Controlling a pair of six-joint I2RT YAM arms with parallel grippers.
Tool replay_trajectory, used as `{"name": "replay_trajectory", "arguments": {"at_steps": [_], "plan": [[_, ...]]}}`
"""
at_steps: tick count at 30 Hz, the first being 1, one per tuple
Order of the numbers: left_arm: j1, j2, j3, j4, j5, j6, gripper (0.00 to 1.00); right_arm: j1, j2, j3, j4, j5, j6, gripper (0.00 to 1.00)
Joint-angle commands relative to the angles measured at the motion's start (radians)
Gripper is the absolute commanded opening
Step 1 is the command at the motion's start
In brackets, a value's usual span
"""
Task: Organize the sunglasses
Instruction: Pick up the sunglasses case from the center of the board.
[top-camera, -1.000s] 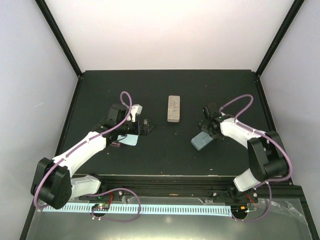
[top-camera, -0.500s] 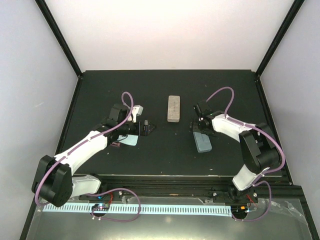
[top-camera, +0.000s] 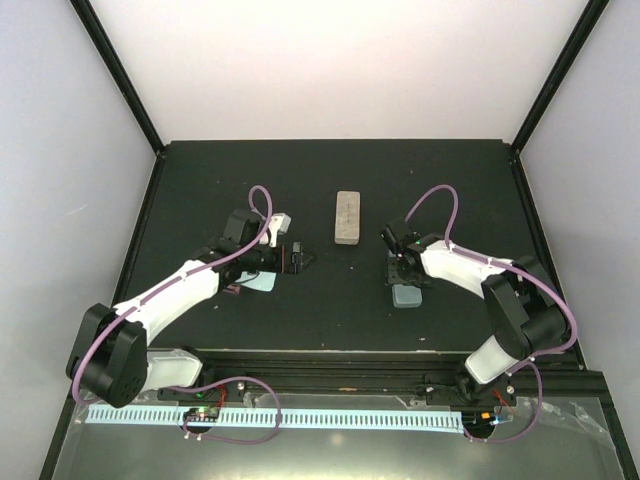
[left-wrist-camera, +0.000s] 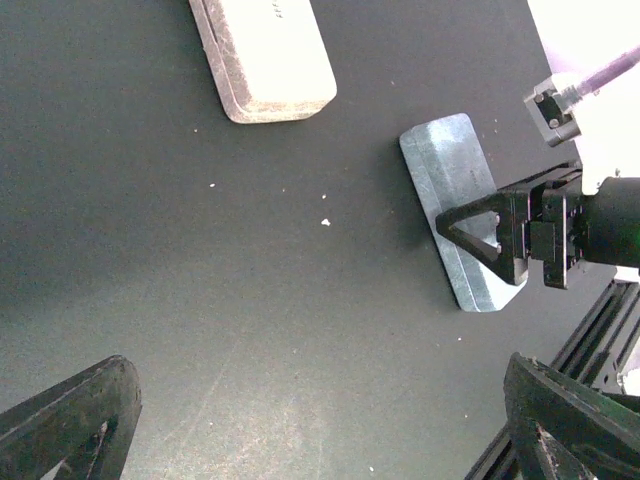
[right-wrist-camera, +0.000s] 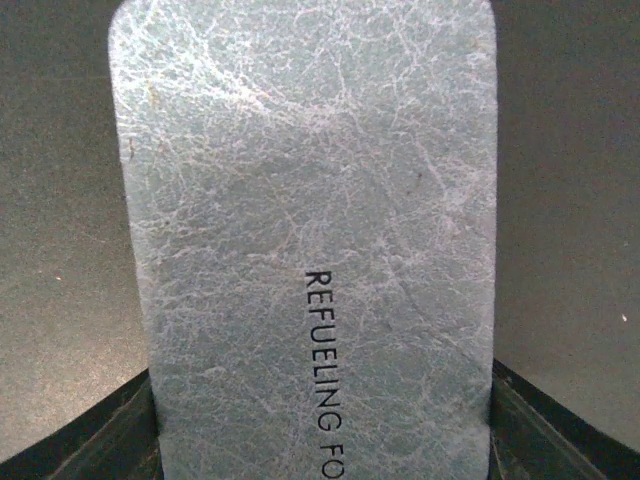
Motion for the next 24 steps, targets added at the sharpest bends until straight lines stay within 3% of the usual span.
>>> {"name": "replay_trajectory", "arguments": {"at_steps": [1,6,13,18,24], "plan": [[-0.010,0.010,0.032,0.029,0.021,-0.013,0.99,0.005,-0.027,0.007,-0.030,0.002,-0.019,0.61],[-0.010,0.001,0.031,0.031,0.030,-0.034,0.99,0.005,-0.110,0.024,0.010,-0.103,-0.071,0.54],[-0.007,-0.037,0.035,0.114,0.151,-0.129,0.99,0.005,-0.246,0.057,0.160,-0.548,-0.067,0.53],[0.000,-0.082,0.036,0.247,0.230,-0.263,0.99,0.005,-0.279,0.055,0.391,-0.869,0.063,0.52],[0.004,-0.064,0.074,0.426,0.300,-0.424,0.99,0.008,-0.282,0.028,0.697,-1.113,0.266,0.50]]}}
